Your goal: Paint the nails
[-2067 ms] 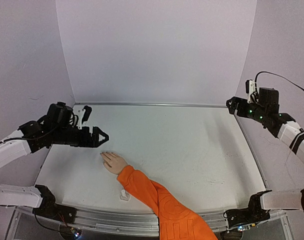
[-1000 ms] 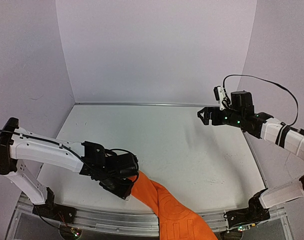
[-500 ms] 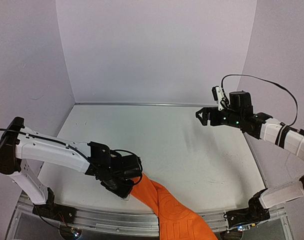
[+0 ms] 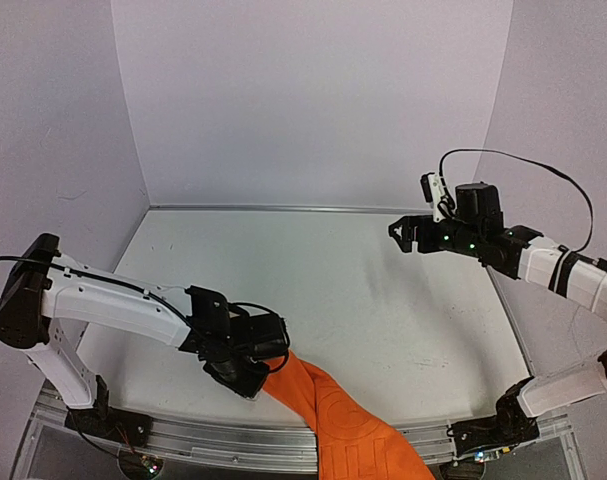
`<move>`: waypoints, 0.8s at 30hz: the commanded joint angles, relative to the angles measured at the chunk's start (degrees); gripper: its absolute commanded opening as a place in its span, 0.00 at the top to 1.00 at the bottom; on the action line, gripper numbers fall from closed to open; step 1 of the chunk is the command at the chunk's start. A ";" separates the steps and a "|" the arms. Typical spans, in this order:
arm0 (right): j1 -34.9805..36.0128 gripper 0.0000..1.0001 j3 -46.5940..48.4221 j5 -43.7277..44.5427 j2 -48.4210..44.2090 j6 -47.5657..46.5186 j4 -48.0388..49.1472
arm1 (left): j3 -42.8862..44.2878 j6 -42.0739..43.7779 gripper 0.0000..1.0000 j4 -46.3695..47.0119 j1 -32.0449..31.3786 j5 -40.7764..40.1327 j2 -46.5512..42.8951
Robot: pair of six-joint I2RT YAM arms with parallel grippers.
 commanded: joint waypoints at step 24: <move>14.06 0.11 -2.76 -28.17 8.44 -7.09 23.08 | 22.11 10.60 1.00 -2.59 28.22 21.90 -14.98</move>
